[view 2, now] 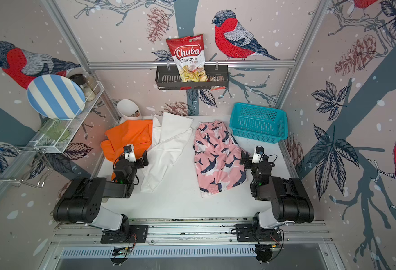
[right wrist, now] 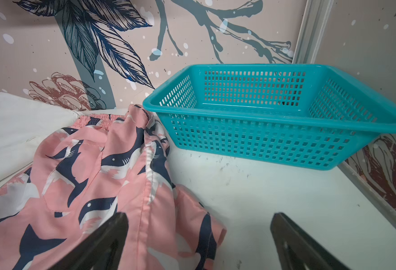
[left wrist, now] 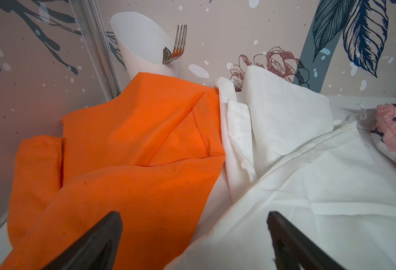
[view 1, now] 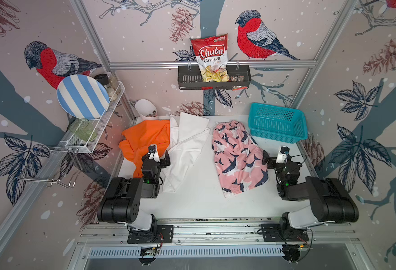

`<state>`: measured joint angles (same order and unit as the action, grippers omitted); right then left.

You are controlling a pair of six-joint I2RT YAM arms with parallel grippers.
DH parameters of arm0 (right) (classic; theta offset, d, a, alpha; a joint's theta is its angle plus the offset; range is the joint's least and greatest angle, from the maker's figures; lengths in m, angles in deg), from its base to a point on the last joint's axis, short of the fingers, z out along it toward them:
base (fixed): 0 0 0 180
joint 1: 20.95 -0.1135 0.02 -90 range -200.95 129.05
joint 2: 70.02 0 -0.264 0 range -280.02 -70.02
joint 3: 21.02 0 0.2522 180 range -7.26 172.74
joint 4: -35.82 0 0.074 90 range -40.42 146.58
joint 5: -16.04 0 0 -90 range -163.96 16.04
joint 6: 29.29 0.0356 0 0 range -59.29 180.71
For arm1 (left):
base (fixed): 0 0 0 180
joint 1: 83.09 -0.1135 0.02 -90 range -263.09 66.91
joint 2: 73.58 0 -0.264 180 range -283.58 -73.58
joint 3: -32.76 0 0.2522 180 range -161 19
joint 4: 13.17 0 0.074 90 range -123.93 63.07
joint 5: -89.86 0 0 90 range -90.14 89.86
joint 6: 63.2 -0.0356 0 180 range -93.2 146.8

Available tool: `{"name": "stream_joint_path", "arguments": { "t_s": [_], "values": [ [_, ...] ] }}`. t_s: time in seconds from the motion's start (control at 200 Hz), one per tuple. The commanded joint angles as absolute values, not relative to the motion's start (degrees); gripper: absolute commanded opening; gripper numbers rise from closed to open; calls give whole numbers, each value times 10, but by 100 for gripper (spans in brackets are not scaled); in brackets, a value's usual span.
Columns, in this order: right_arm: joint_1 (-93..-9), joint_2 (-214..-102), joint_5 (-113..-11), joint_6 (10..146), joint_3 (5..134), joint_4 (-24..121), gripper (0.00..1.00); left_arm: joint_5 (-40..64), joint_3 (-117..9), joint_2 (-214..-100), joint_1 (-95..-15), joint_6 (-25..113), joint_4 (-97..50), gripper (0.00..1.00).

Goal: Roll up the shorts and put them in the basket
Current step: Flatten out the shorts at the center of the board.

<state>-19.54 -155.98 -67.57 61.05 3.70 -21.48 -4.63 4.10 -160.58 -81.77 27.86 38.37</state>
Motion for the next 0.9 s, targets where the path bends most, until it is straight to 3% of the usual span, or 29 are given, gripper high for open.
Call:
{"name": "stream_joint_path", "arguments": {
  "t_s": [0.0,0.275,0.65,0.695,0.78,0.895],
  "values": [
    [-195,-1557,-672,616,39,-232,100,-44,39,-1607,-819,271,409,99],
    [-204,-1561,-766,647,56,-203,100,-44,39,-1607,-819,272,409,99],
    [-204,-1560,-767,648,56,-203,100,-36,39,-1607,-824,274,407,98],
    [-208,-1554,-804,656,53,-210,100,-38,39,-1604,-824,275,409,97],
    [-211,-1508,-858,670,53,-173,100,-50,8,-1573,-819,272,333,97],
    [-242,-1424,-895,668,97,-11,100,-129,-60,-1524,-798,315,160,97]
  ]
}}
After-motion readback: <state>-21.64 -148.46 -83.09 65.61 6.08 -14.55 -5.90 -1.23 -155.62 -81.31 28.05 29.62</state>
